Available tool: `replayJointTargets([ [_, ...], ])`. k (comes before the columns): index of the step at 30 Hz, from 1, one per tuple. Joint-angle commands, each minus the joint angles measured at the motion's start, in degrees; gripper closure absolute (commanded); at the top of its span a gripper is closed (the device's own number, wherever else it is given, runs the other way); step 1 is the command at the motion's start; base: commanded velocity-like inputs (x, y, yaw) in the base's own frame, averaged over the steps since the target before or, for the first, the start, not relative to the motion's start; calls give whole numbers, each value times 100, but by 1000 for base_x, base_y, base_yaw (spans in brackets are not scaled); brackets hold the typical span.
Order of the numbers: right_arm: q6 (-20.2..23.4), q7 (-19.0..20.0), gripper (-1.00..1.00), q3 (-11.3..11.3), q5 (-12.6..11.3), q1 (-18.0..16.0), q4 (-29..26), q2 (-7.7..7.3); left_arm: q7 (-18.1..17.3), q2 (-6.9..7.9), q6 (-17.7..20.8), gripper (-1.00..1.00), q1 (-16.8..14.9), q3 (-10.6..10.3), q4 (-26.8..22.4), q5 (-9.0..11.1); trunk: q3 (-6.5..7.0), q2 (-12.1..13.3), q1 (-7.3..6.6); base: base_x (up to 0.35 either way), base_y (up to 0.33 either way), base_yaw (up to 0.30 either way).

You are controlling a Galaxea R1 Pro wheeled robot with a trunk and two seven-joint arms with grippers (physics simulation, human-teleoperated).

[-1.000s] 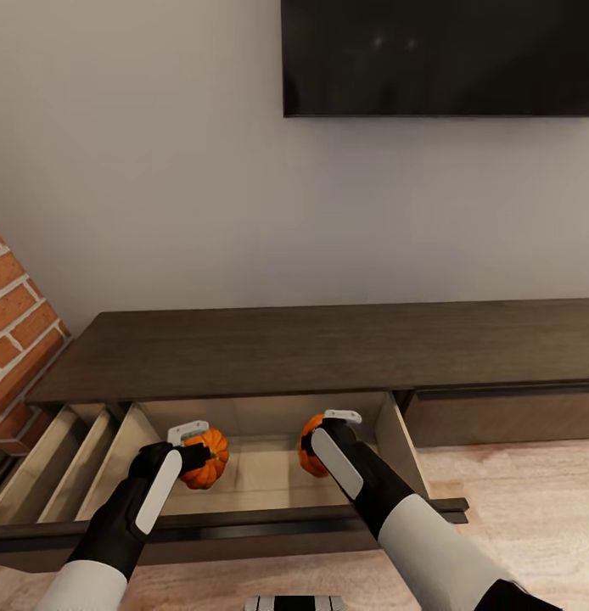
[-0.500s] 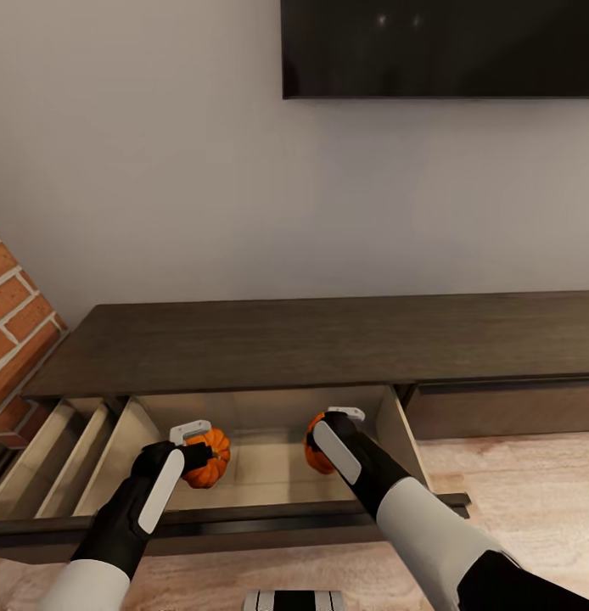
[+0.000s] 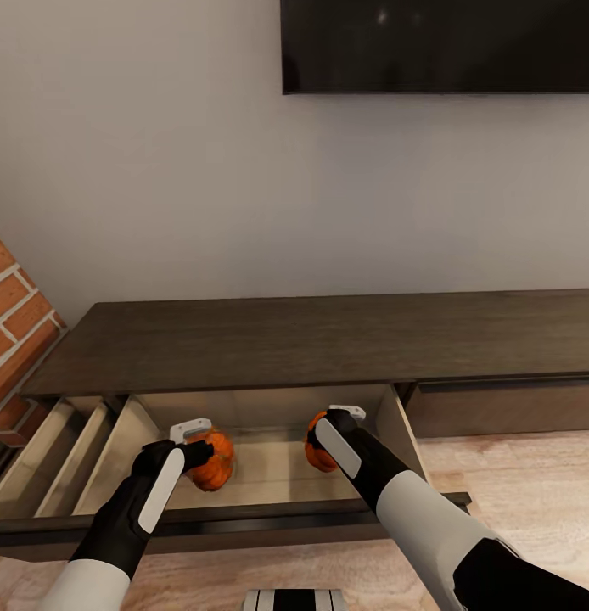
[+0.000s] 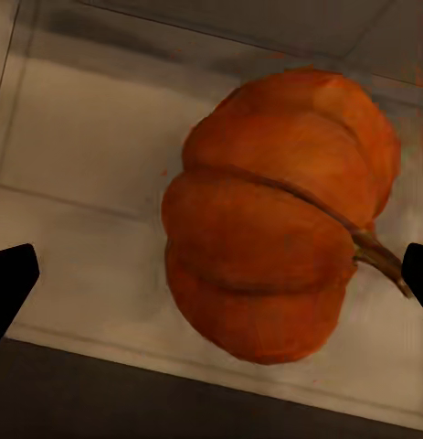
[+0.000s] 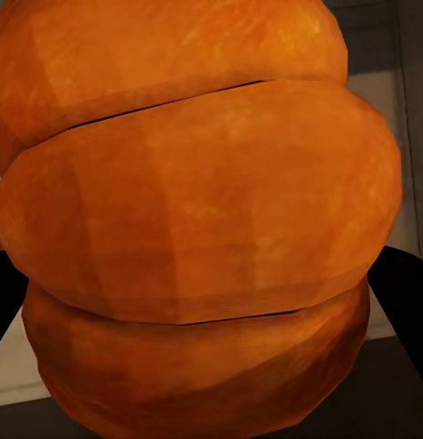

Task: Place each of the two pumpkins and all three candles from the living room inside a cabinet in the living room (use any cabinet), then make sure every cabinet is closed, and position the cauldron so it is next to a table in the living room.

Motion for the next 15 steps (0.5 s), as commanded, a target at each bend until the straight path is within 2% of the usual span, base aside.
replayJointTargets([
  [1, 13, -48, 100, 26, -46, -5, -6, -4, 51, 2, 13, -100, -2, -8, -6, 54, -5, -2, -1, 0, 0, 0],
  [12, 15, -9, 100, 23, -46, -6, 97, -4, 21, 22, 20, -100, -1, -5, -77, 97, -5, -2, -1, 0, 0, 0],
  [15, 15, 21, 100, 21, -46, -6, 118, -6, 11, 34, 27, -100, -1, 1, -109, 138, 62, 2, -9, 0, 0, 0],
])
